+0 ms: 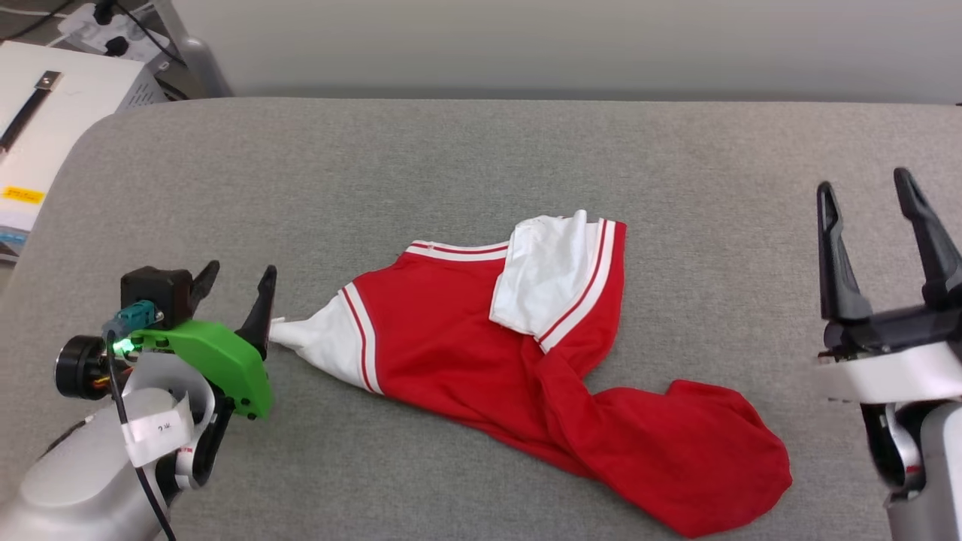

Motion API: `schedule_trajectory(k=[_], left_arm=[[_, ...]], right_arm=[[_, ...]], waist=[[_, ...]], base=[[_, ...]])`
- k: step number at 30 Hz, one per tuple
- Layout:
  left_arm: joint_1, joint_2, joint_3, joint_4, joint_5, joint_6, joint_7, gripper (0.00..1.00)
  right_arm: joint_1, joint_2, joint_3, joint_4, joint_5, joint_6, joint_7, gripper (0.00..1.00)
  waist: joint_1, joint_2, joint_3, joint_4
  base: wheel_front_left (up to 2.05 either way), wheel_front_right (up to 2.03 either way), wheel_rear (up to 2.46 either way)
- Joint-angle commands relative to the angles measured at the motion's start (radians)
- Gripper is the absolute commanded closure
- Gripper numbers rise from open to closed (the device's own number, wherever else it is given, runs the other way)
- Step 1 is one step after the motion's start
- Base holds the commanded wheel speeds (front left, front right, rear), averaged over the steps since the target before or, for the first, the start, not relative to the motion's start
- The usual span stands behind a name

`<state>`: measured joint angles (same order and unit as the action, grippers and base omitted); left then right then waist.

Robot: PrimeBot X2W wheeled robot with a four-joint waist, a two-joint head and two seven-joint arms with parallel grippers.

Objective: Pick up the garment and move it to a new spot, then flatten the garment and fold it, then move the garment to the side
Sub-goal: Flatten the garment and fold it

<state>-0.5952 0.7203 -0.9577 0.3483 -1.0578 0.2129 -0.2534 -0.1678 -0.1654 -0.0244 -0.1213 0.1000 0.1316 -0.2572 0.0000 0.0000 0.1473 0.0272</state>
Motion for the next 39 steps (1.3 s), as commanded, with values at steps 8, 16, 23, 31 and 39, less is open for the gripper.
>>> schedule_trajectory(k=[8,16,23,31,39], left_arm=[[0.204,-0.085,0.295,-0.246,0.306,0.176,-0.008,0.00],[0.396,-0.234,0.479,-0.359,0.542,0.179,-0.008,0.00],[0.442,-0.347,0.557,-0.346,0.636,0.105,-0.008,0.00],[0.400,-0.468,0.642,-0.313,0.745,0.004,-0.008,0.00],[0.387,-0.549,0.722,-0.294,0.816,-0.072,-0.008,0.00]], right_arm=[[-0.231,-0.188,0.191,0.119,0.090,-0.001,-0.005,0.00],[-0.545,-0.375,0.641,0.263,0.379,-0.001,0.322,0.00],[-0.721,-0.450,0.941,0.300,0.635,-0.001,0.731,0.00],[-0.849,-0.457,1.160,0.392,0.774,-0.001,0.981,0.00],[-0.804,-0.406,1.266,0.522,0.804,-0.001,0.937,0.00]], waist=[[0.0000,0.0000,-0.024,0.060],[0.0000,0.0000,0.002,0.104],[0.0000,0.0000,0.057,0.141],[0.0000,0.0000,0.154,0.191],[0.0000,0.0000,0.198,0.209]], base=[[0.00,0.00,0.00],[0.00,0.00,0.00],[0.00,0.00,0.00],[0.00,0.00,0.00],[0.00,0.00,0.00]])
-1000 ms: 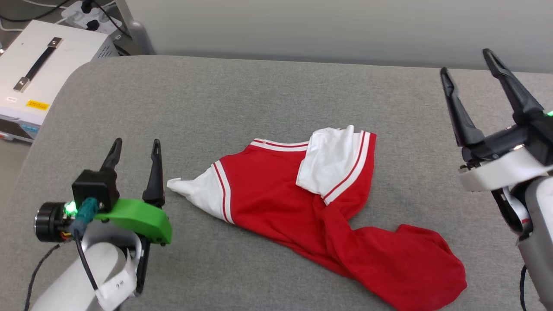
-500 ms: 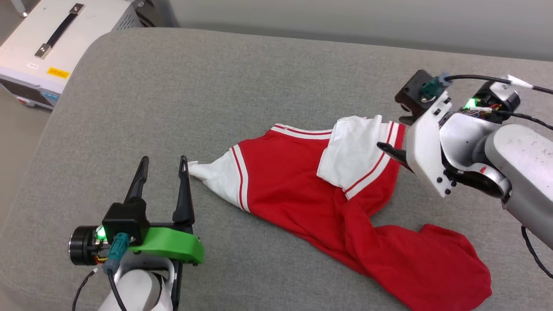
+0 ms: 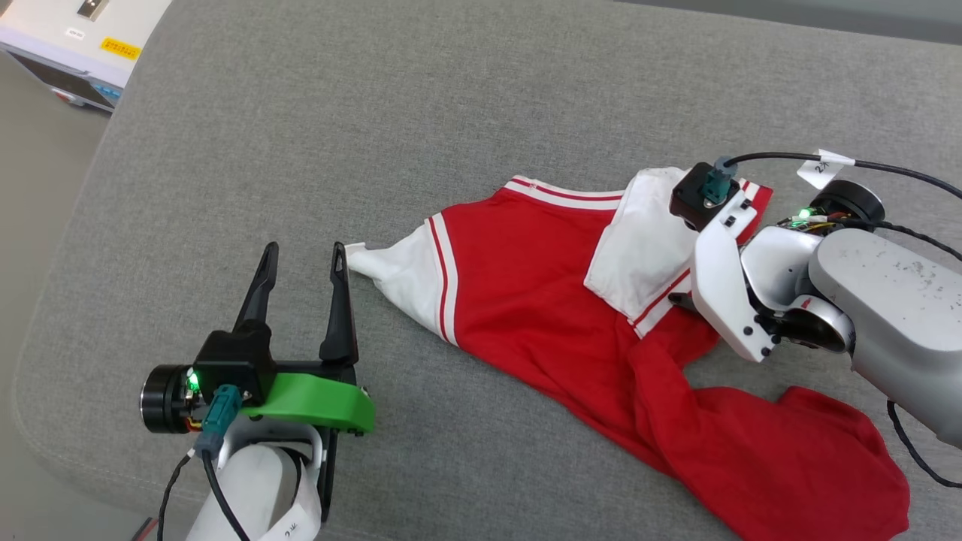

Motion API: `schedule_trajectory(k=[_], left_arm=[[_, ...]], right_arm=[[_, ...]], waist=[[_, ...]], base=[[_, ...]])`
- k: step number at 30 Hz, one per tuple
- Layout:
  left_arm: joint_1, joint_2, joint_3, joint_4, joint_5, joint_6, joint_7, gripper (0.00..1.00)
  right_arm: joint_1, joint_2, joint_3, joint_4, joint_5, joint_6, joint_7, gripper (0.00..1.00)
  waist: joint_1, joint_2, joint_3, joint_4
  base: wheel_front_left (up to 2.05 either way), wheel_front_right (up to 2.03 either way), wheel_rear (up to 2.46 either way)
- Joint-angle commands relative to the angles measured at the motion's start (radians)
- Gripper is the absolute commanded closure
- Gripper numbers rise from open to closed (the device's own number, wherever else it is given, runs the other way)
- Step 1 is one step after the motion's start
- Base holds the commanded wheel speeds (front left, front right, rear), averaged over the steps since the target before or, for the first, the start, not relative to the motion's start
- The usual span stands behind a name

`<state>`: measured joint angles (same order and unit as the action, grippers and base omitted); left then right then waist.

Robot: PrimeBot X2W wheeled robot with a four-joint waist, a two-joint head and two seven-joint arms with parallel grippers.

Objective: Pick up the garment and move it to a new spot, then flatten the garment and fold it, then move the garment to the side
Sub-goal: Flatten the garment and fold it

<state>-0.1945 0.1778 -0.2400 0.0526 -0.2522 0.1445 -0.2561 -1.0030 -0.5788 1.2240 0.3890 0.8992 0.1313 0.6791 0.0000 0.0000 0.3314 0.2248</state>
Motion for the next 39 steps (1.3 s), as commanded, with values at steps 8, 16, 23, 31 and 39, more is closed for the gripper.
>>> schedule_trajectory(k=[8,16,23,31,39], left_arm=[[-0.002,-0.053,0.077,0.033,0.063,-0.064,-0.006,0.00],[0.047,-0.070,0.139,0.047,0.102,-0.101,-0.006,0.00],[0.097,-0.084,0.178,0.049,0.120,-0.120,-0.006,0.00],[0.148,-0.099,0.201,0.055,0.133,-0.137,-0.006,0.00],[0.168,-0.109,0.215,0.065,0.144,-0.148,-0.006,0.00]], right_arm=[[0.048,0.025,0.049,0.017,-0.022,-0.001,-0.161,1.00],[0.064,-0.006,-0.047,-0.037,0.042,-0.001,-0.509,1.00],[0.230,-0.070,-0.226,-0.050,0.149,-0.001,-0.741,1.00],[0.475,-0.103,-0.490,0.045,0.283,-0.001,-0.929,1.00],[0.709,-0.070,-0.843,0.157,0.279,-0.001,-0.940,1.00]], waist=[[0.0000,0.0000,-0.011,-0.025],[0.0000,0.0000,-0.094,-0.081],[0.0000,0.0000,-0.133,-0.124],[0.0000,0.0000,-0.163,-0.149],[0.0000,0.0000,-0.186,-0.159]], base=[[0.00,0.00,0.00],[0.00,0.00,0.00],[0.00,0.00,0.00],[0.00,0.00,0.00],[0.00,0.00,0.00]])
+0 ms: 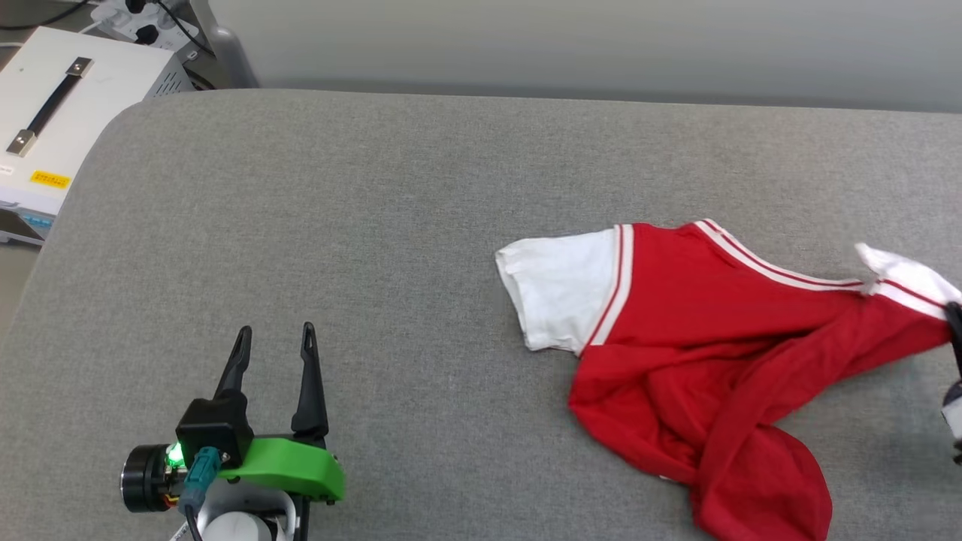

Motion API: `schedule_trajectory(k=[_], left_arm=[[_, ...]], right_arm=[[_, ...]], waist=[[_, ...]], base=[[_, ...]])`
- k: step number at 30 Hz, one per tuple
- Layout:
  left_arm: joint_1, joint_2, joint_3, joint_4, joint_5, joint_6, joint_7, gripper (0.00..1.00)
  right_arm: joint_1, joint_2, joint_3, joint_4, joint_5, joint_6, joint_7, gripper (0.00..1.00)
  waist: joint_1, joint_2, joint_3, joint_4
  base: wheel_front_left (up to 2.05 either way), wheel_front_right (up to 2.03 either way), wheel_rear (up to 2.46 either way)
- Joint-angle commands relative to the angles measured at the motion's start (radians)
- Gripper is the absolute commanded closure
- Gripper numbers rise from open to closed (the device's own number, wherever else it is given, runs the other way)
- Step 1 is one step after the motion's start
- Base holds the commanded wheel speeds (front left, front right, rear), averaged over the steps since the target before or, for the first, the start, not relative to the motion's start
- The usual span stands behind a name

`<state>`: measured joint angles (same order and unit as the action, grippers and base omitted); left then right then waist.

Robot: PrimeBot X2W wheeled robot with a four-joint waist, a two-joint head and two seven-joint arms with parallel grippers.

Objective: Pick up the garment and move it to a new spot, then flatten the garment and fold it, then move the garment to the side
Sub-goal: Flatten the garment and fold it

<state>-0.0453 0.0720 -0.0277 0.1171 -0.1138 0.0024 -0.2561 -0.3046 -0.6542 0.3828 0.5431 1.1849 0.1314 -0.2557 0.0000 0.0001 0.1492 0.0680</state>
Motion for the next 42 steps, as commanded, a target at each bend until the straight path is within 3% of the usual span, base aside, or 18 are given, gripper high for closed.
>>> schedule_trajectory(k=[1,7,14,15,16,17,22,25,29,35,42], left_arm=[[0.022,-0.005,0.002,0.001,0.007,-0.008,-0.006,0.00],[0.031,-0.010,0.003,0.003,0.013,-0.015,-0.006,0.00],[0.035,-0.015,0.005,0.009,0.016,-0.018,-0.006,0.00],[0.036,-0.015,0.005,0.009,0.017,-0.018,-0.006,0.00],[0.038,-0.015,0.005,0.010,0.017,-0.018,-0.006,0.00],[0.040,-0.016,0.005,0.010,0.018,-0.018,-0.006,0.00],[0.053,-0.017,0.009,0.006,0.026,-0.017,-0.006,0.00],[0.062,-0.018,0.013,-0.002,0.029,-0.015,-0.006,0.00],[0.066,-0.018,0.012,-0.011,0.033,-0.015,-0.006,0.00],[0.051,-0.019,0.004,-0.021,0.042,-0.019,-0.006,0.00],[0.025,-0.020,-0.006,-0.026,0.044,-0.024,-0.006,0.00]], right_arm=[[0.040,0.015,-0.049,0.019,-0.015,-0.001,-0.006,1.00],[0.157,0.078,-0.242,0.133,-0.048,-0.001,-0.006,1.00],[0.160,0.143,-0.315,0.295,-0.106,-0.001,-0.005,1.00],[0.151,0.145,-0.330,0.298,-0.119,-0.001,-0.006,0.93],[0.145,0.145,-0.348,0.294,-0.132,-0.001,-0.006,0.54],[0.143,0.143,-0.375,0.284,-0.155,-0.001,-0.006,0.00],[0.168,0.146,-0.555,0.164,-0.349,-0.001,-0.006,0.00],[0.190,0.184,-0.676,0.019,-0.490,-0.001,-0.006,0.00],[0.182,0.239,-0.734,-0.192,-0.643,-0.001,0.001,0.00],[0.090,0.222,-0.637,-0.495,-0.774,-0.001,0.213,0.00],[-0.034,0.097,-0.367,-0.625,-0.746,-0.001,0.503,0.00]], waist=[[0.0000,-0.0001,-0.006,-0.002],[0.0000,-0.0001,-0.016,0.000],[0.0000,-0.0001,-0.025,0.003],[0.0000,-0.0001,-0.029,0.003],[0.0000,-0.0001,-0.032,0.003],[0.0000,-0.0001,-0.037,0.003],[0.0000,-0.0001,-0.057,0.004],[0.0000,-0.0001,-0.065,0.000],[0.0000,-0.0001,-0.065,-0.001],[0.0000,-0.0001,-0.047,0.006],[0.0000,-0.0001,-0.013,0.031]], base=[[0.00,0.00,0.00],[0.00,0.00,0.00],[0.00,0.00,0.00],[0.00,0.00,0.00],[0.00,0.00,0.00],[0.00,0.00,0.00],[0.00,0.00,0.00],[0.00,0.00,0.00],[0.00,0.00,0.00],[0.00,0.00,0.00],[0.00,0.00,0.00]])
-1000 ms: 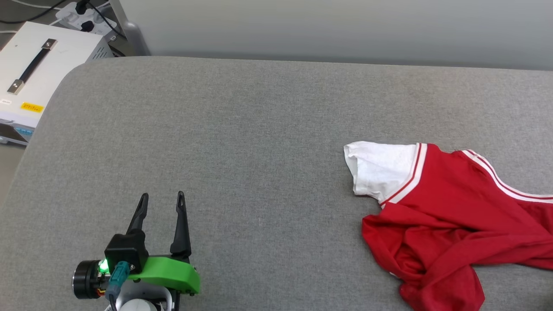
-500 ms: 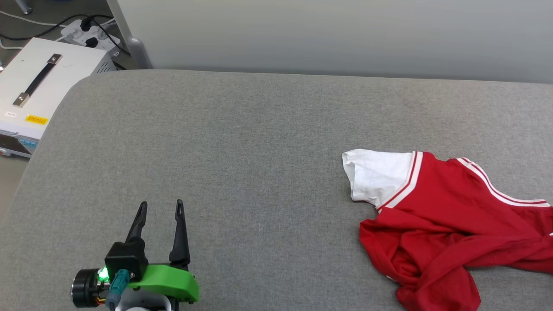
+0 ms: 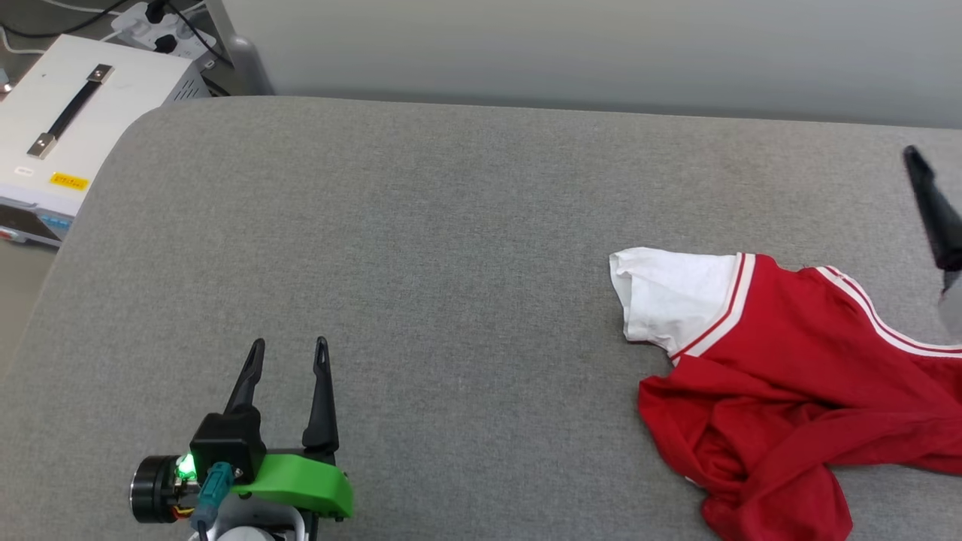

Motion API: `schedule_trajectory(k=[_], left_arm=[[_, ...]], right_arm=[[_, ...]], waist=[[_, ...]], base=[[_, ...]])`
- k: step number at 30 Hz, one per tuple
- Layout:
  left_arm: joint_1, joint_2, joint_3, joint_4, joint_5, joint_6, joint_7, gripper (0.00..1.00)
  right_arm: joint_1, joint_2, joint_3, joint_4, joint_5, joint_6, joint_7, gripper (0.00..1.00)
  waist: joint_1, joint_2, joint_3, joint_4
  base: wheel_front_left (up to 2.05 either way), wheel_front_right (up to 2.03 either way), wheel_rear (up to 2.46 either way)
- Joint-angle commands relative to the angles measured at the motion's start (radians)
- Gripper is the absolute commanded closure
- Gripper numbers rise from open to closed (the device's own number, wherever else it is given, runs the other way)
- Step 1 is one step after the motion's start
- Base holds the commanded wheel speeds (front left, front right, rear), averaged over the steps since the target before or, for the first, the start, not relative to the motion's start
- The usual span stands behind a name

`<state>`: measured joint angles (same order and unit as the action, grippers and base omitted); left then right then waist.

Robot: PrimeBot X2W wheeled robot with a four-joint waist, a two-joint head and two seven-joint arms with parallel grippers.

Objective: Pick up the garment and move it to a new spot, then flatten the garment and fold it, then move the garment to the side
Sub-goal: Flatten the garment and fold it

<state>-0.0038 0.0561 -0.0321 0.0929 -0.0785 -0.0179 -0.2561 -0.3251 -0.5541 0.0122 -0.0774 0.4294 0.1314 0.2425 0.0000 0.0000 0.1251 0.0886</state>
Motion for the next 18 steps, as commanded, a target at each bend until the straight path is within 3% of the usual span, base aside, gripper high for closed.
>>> schedule_trajectory(k=[1,8,14,18], left_arm=[[-0.022,-0.004,-0.003,-0.002,0.008,-0.003,-0.006,0.00],[-0.049,-0.005,-0.015,-0.005,-0.002,0.001,-0.006,0.00],[-0.090,-0.006,-0.028,-0.005,-0.014,0.006,-0.006,0.00],[-0.115,-0.006,-0.045,-0.005,-0.026,0.012,-0.006,0.00]], right_arm=[[-0.035,-0.030,0.058,-0.010,0.032,-0.001,0.052,0.00],[-0.191,-0.170,0.422,-0.039,0.207,-0.001,0.300,0.00],[-0.338,-0.192,0.694,0.026,0.289,-0.001,0.449,0.00],[-0.414,-0.175,0.842,0.136,0.308,-0.001,0.480,0.00]], waist=[[0.0000,0.0000,0.017,0.016],[0.0000,0.0000,0.070,0.045],[0.0000,0.0000,0.131,0.067],[0.0000,0.0000,0.166,0.081]], base=[[0.00,0.00,0.00],[0.00,0.00,0.00],[0.00,0.00,0.00],[0.00,0.00,0.00]])
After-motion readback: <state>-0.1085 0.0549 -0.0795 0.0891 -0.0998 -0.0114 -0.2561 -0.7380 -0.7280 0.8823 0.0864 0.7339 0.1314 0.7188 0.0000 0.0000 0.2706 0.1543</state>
